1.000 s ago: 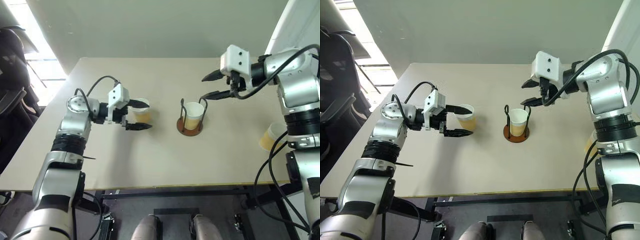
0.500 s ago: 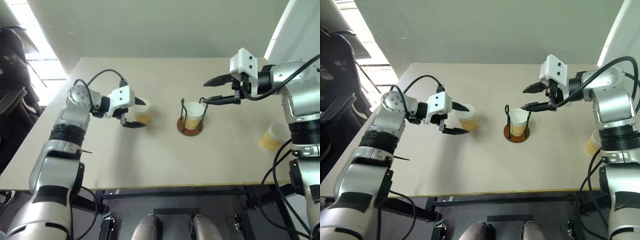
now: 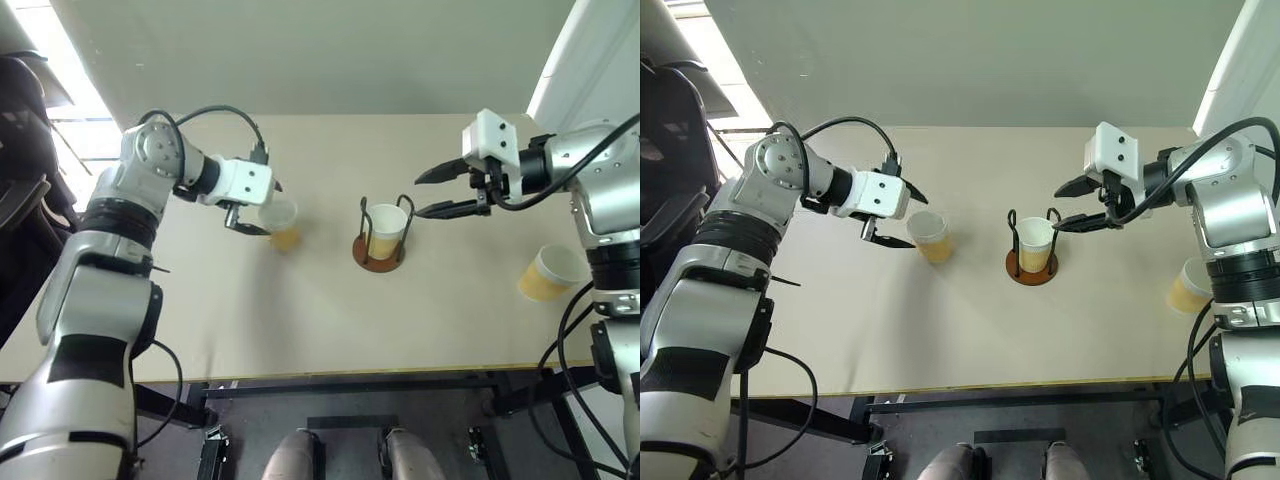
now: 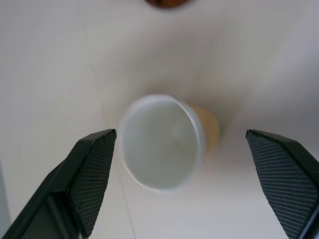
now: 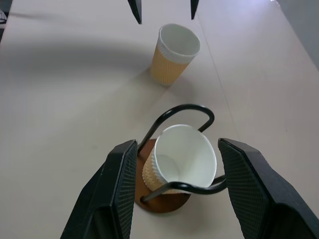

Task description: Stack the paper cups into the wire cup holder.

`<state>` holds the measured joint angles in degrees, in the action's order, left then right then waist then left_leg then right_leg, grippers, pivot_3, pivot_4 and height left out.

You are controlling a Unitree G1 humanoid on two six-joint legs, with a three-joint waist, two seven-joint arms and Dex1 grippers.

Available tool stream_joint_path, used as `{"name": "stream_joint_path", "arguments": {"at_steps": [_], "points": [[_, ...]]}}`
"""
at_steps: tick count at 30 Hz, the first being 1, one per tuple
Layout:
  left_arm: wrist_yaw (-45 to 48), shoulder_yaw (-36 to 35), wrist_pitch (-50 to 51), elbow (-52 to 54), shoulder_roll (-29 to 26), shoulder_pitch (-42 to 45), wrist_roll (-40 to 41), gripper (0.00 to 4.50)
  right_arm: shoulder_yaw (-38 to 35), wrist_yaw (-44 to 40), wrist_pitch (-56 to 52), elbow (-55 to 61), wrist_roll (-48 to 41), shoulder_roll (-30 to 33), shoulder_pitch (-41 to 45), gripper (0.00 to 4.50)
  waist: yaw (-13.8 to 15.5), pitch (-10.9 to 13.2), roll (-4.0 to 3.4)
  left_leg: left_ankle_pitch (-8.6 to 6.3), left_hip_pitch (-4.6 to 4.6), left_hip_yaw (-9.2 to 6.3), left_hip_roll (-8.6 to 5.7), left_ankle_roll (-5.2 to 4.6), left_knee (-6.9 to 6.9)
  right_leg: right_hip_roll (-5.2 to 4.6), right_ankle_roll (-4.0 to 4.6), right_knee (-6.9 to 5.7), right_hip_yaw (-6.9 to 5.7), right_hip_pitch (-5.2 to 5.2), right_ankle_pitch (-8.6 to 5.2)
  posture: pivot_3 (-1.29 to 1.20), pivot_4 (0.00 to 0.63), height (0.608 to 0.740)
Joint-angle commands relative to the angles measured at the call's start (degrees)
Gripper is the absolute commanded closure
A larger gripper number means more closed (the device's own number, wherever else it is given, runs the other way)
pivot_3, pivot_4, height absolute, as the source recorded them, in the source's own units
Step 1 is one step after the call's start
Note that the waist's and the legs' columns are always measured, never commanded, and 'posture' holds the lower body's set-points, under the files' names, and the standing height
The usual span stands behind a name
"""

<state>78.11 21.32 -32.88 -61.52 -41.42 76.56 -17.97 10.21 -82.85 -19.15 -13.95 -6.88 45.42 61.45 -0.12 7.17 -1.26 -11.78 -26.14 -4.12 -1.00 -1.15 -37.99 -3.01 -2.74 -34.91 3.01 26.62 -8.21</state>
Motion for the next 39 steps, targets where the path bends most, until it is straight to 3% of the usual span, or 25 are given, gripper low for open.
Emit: {"name": "stream_joint_path", "arguments": {"at_steps": [1, 7, 37, 39], "points": [[-3.36, 1.44, -2.35, -1.26, -1.85, 2.87, -4.06, 0.00, 0.21, -1.46, 0.70, 0.26, 0.25, 1.38, 1.45, 1.91, 0.01, 0.00, 0.00, 0.00, 0.00, 0.02, -0.02, 0.00, 0.00, 0.02, 0.00, 0.00, -0.01, 0.01, 0.00, 0.00, 0.150, 0.740], [-8.46, 2.89, -2.93, -4.28, -2.26, 3.44, -8.02, 0.00, 0.49, -2.03, 1.92, -0.79, 0.60, 1.07, 1.48, 1.91, -0.01, 0.00, 0.00, -0.01, 0.00, 0.04, -0.07, -0.02, -0.02, 0.03, 0.00, -0.03, 0.00, 0.03, 0.00, 0.00, 0.150, 0.740], [-14.96, 6.86, -2.45, -8.55, 4.07, 0.76, -13.12, 0.00, 0.82, -1.18, 1.51, -0.13, 0.47, 0.45, 1.62, 1.91, 0.04, -0.01, 0.01, -0.01, -0.04, 0.03, -0.05, -0.01, -0.11, -0.02, -0.05, -0.12, 0.04, 0.07, 0.03, 0.00, 0.150, 0.740], [-17.23, 7.57, -1.83, -9.62, 4.82, 0.59, -14.28, 0.61, 0.84, -1.15, 1.41, -0.02, 0.40, 0.36, 1.59, 1.88, 0.04, -0.01, 0.01, -0.01, -0.03, 0.02, -0.04, -0.01, -0.12, -0.02, -0.06, -0.13, 0.03, 0.08, 0.04, 0.00, 0.150, 0.740]]}}
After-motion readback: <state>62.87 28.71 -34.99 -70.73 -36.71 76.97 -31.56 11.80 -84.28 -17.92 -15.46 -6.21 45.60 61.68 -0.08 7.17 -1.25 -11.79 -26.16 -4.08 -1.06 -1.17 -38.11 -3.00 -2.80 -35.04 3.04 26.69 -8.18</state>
